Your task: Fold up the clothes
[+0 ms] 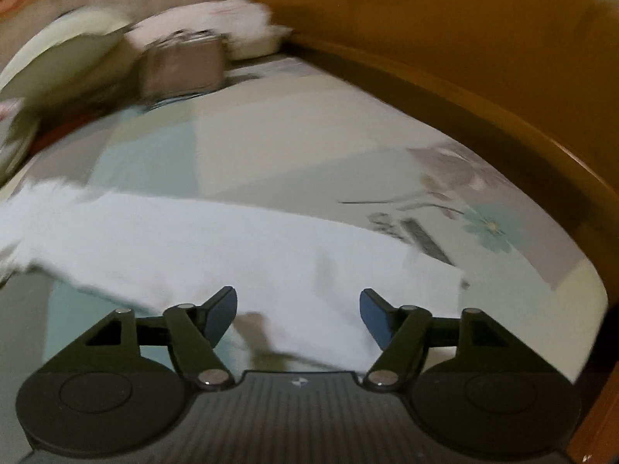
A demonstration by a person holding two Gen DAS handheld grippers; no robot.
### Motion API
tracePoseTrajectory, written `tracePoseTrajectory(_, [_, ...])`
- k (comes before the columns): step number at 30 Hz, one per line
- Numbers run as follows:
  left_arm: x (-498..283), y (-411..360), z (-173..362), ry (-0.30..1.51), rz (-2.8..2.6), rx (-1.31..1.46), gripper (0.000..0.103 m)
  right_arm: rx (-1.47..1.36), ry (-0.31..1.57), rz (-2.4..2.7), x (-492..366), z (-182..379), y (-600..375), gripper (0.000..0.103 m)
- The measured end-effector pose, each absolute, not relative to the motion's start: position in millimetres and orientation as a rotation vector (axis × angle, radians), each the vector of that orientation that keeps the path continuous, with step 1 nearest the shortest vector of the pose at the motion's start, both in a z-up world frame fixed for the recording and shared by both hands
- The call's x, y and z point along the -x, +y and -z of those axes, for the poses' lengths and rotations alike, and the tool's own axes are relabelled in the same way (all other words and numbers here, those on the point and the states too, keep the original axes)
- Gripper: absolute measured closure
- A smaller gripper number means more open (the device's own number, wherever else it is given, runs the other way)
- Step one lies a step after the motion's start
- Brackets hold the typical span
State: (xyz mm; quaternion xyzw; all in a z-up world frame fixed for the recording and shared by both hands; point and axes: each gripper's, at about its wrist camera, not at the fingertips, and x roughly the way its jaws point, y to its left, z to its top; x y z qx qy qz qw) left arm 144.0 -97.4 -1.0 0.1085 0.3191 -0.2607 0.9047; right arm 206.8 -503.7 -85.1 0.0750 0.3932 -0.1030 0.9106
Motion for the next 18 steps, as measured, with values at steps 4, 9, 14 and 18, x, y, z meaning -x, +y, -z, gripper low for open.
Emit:
tracePoseTrajectory(4, [-141,-96,3,0.682,0.526,-0.221,0.011,-0.177,0.807,0.249,-202,86,-508,0.027])
tracePoseTrajectory(9, [-140,-82,8,0.712,0.470,-0.215,0.011,-0.163,0.756,0.007,-185,57,-457,0.018])
tracePoseTrajectory(14, [-128,-54,11,0.743,0.409,-0.210,0.011,-0.120,0.751,-0.282,-174,44,-381,0.014])
tracePoseTrajectory(18, [-122,-27,15,0.784,0.353,-0.200,0.011,-0.039,0.793,-0.456,-164,48,-308,0.014])
